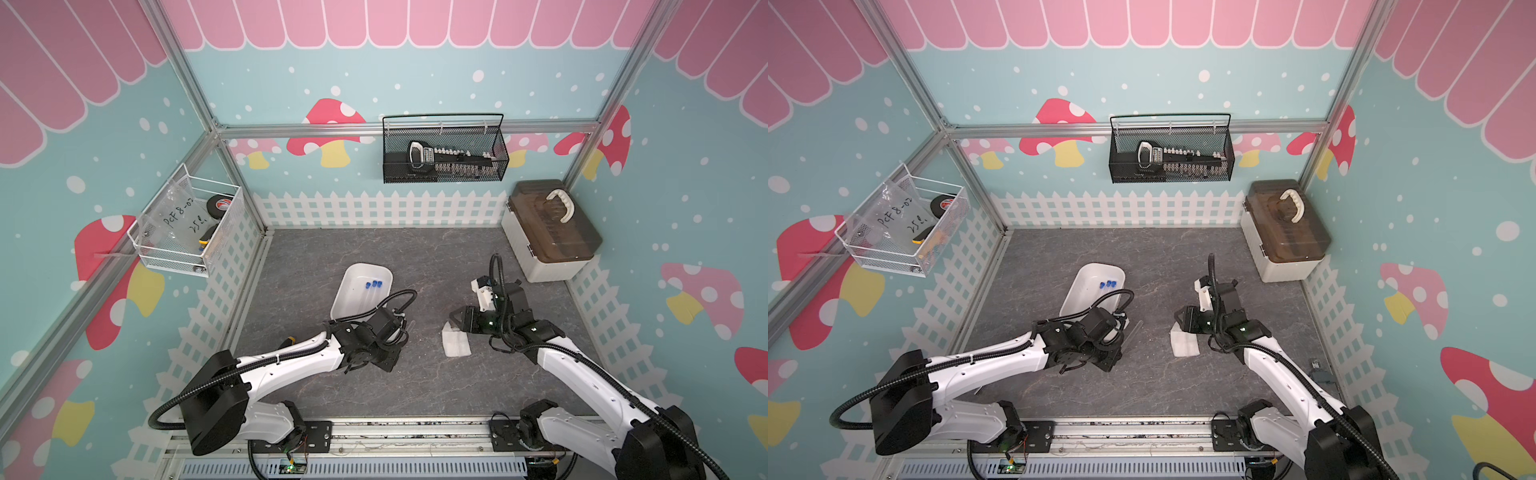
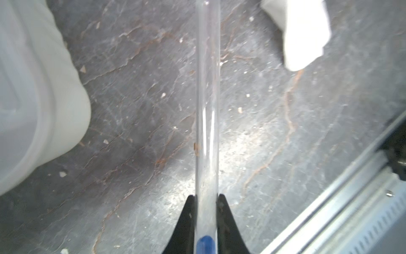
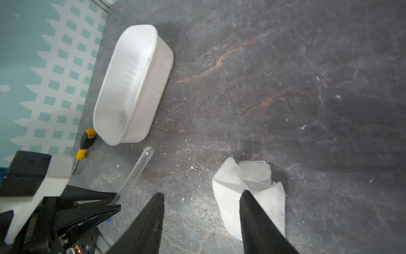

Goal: Wipe the exteriors of test tubes
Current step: Pick up the test tube at the center of the board.

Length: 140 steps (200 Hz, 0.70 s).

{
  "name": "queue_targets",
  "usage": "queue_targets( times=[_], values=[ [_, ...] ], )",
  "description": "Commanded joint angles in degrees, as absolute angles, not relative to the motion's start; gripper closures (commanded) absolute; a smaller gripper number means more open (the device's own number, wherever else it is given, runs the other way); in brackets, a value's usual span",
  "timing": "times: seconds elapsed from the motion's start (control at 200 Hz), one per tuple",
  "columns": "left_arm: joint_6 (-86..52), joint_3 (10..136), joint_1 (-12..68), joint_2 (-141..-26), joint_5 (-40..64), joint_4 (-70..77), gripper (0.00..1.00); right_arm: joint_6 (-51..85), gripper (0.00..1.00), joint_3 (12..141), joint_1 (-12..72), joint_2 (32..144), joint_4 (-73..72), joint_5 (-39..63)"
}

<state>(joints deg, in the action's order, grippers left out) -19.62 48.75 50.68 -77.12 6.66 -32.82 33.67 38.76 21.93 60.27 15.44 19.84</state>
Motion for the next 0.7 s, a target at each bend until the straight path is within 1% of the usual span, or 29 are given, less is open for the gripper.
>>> queue_targets(
  times=[0.0,0.14,0.225,0.38,0.435,0.47,0.695],
  values=[
    [-16.2,51.2,48.5,-76.2,16.1,-36.2,0.84,22.5,0.43,40.7,23.2,58.0,17.3,23.6],
    [-12.8,54.2,46.0,-76.0,21.4,-39.9,0.84,9.2,0.40,41.6,24.8,53.5,17.1,26.6],
    [-10.2,56.2,44.6,-76.1,23.2,-42.5,0.83,-1.4,0.37,41.2,26.5,50.0,17.1,28.1],
    [-5.9,59.5,43.0,-76.5,24.6,-48.2,0.83,-20.6,0.24,39.7,30.3,44.4,17.3,26.7],
    [-4.7,60.2,42.6,-76.6,25.1,-49.3,0.83,-30.1,0.24,39.6,31.3,44.0,19.4,29.1],
    [-4.1,60.5,42.4,-76.7,25.5,-50.0,0.83,-33.8,0.24,39.7,32.3,44.3,20.5,29.3],
    [-1.1,62.6,41.2,-77.3,27.4,-53.0,0.83,-44.5,0.26,41.8,38.2,48.8,23.0,25.0]
  ],
)
